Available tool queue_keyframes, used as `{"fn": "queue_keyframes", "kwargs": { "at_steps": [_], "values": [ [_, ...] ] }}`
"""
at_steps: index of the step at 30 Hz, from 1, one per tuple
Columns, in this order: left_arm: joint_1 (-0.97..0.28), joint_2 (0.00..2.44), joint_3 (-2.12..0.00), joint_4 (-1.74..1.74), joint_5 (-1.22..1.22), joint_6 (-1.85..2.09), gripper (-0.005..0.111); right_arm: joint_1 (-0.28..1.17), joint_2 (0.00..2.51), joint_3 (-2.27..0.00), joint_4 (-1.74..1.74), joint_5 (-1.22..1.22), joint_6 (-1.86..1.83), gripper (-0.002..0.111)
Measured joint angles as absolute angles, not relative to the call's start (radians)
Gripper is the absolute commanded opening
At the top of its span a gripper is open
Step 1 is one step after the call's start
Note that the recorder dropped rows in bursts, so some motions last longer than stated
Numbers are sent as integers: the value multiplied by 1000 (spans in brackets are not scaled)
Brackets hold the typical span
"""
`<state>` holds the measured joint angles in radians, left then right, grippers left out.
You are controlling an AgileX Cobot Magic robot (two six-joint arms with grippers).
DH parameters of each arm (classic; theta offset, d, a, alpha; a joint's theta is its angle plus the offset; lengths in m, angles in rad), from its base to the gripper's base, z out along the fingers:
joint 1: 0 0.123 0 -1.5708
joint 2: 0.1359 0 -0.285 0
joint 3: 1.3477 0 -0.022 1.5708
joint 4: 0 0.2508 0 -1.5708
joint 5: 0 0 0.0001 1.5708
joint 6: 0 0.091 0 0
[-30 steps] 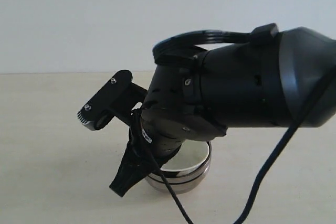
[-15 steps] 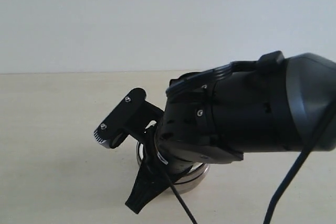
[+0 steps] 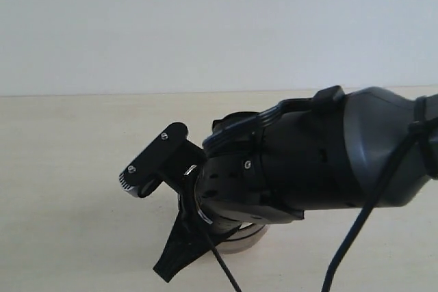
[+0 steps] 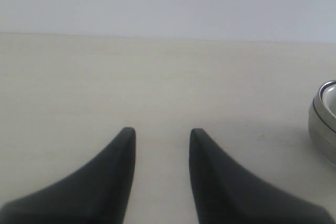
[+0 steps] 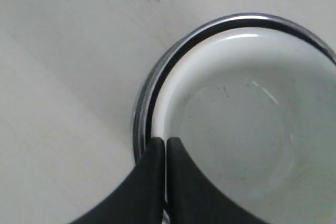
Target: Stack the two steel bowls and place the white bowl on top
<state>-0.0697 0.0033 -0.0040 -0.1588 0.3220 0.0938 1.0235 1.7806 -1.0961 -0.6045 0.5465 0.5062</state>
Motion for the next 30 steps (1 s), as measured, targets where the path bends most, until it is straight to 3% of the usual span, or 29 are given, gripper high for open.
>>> {"fn": "queue_keyframes", "kwargs": {
  "at_steps": [14, 22, 30],
  "values": [
    [-70, 3, -4, -159, 322, 94, 32, 1023, 1722, -1096, -667, 564, 526, 0],
    [-70, 3, -4, -159, 322, 94, 32, 1014, 1704, -1096, -952, 764, 830, 0],
    [-70, 3, -4, -159, 322, 94, 32, 882, 1704, -1096, -896, 705, 856, 0]
  ]
}}
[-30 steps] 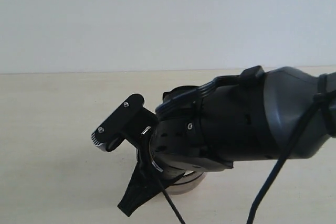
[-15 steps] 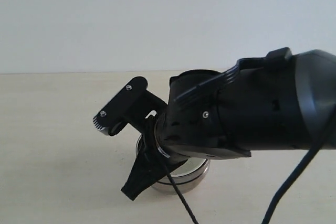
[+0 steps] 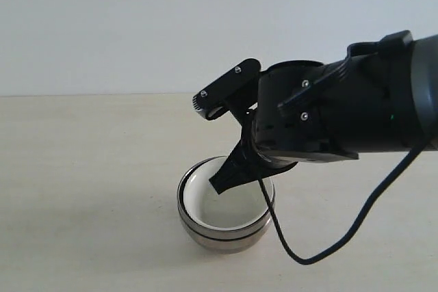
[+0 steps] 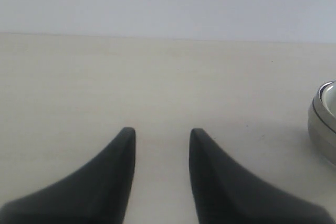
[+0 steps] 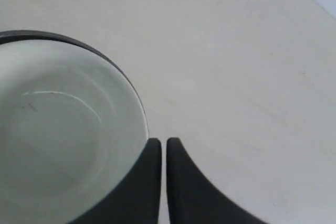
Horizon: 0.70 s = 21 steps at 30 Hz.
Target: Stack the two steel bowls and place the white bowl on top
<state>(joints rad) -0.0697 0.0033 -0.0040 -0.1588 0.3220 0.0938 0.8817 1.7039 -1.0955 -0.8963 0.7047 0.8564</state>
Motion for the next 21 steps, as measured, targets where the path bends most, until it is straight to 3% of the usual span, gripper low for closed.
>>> {"fn": "queue_keyframes", "kwargs": {
  "at_steps": [21],
  "values": [
    [-70, 3, -4, -159, 322, 94, 32, 840, 1704, -1096, -835, 599, 840, 0]
  ]
}}
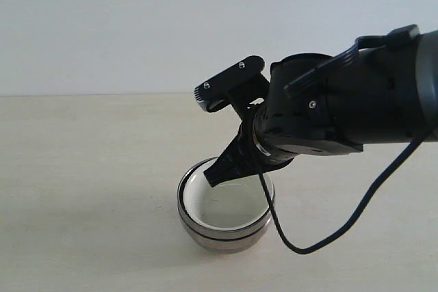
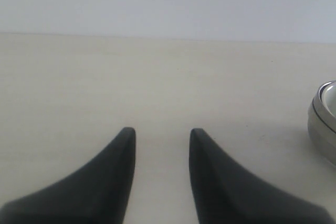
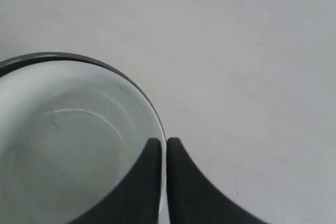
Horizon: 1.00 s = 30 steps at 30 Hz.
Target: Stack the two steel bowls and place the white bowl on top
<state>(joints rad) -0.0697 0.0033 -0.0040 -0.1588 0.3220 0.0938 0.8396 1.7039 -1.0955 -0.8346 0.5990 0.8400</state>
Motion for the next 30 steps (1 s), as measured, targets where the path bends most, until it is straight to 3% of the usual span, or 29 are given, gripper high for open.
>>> {"fn": "queue_keyframes", "kwargs": {
  "at_steps": [18, 30],
  "values": [
    [-70, 3, -4, -159, 322, 94, 32, 840, 1792, -1096, -859, 576, 830, 0],
    [-70, 3, -4, -159, 322, 94, 32, 840, 1800, -1096, -1084, 580, 1051, 0]
  ]
}}
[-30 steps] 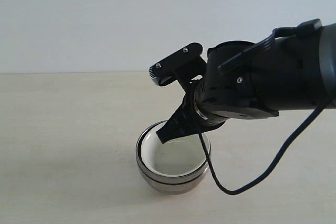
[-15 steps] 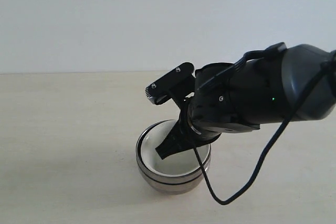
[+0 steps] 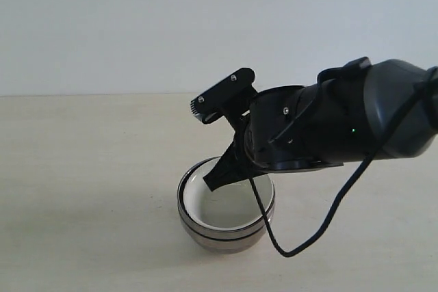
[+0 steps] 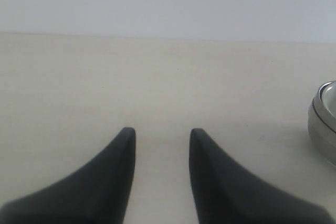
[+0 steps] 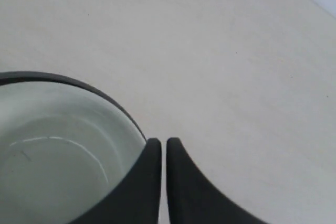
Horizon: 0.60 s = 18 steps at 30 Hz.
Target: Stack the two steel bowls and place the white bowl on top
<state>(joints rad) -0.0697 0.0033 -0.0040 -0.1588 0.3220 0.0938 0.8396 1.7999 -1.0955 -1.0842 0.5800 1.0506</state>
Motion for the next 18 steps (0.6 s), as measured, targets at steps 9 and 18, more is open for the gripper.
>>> {"fn": "queue_keyframes", "kwargs": {
  "at_steps": [9, 18],
  "values": [
    [-70, 3, -4, -159, 322, 94, 32, 840, 1849, -1096, -1136, 630, 1079, 0],
    [-70, 3, -4, -159, 322, 94, 32, 838, 1851, -1096, -1116, 550, 1113, 0]
  ]
}}
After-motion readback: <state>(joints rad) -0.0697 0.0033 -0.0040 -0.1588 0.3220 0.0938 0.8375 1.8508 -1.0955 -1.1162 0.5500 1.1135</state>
